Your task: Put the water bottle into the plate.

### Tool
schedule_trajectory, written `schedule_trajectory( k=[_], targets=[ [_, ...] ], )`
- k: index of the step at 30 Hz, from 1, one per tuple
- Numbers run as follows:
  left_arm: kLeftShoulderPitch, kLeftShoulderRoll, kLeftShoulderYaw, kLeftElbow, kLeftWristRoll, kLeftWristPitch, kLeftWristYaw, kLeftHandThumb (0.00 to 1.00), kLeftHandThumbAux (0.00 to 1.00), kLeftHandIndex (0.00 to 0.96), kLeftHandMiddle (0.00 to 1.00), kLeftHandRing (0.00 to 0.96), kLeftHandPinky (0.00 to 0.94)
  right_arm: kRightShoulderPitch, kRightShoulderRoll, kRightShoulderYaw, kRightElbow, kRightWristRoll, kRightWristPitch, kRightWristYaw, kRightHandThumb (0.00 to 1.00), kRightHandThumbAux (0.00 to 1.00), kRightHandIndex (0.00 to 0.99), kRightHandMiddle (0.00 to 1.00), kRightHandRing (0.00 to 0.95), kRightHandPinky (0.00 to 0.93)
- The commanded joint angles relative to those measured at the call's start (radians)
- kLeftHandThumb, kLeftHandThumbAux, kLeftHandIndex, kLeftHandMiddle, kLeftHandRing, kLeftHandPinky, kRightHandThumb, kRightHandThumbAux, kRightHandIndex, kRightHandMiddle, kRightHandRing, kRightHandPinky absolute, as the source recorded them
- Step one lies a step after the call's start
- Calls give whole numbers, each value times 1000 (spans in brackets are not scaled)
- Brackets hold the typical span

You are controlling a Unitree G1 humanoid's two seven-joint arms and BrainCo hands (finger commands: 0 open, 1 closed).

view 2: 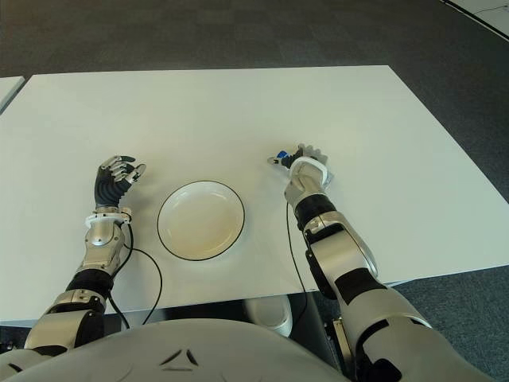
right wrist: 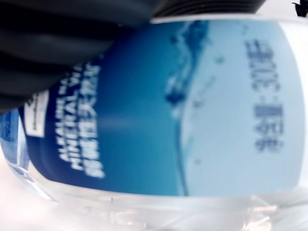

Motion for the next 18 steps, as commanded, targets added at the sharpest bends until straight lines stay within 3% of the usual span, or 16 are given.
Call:
schedule_trajectory(
  k=[1,10,18],
  targets=[
    [5,-3,11,3,-23,22,-19,706,714,435,616,592,563,110,31,-7,98,55,-26,-39,584,421,9,74,118,245],
    [6,-4,11,1,-26,18,-13,707,713,435,612,587,563,111,37,-8,126,71,-64,-131,650,426,99,139,211,354],
    [6,3,4,9,-5,-7,-4,707,714,435,610,588,569,114,52,-19,148,81,-99,-218,690,427,168,169,235,348]
  ],
)
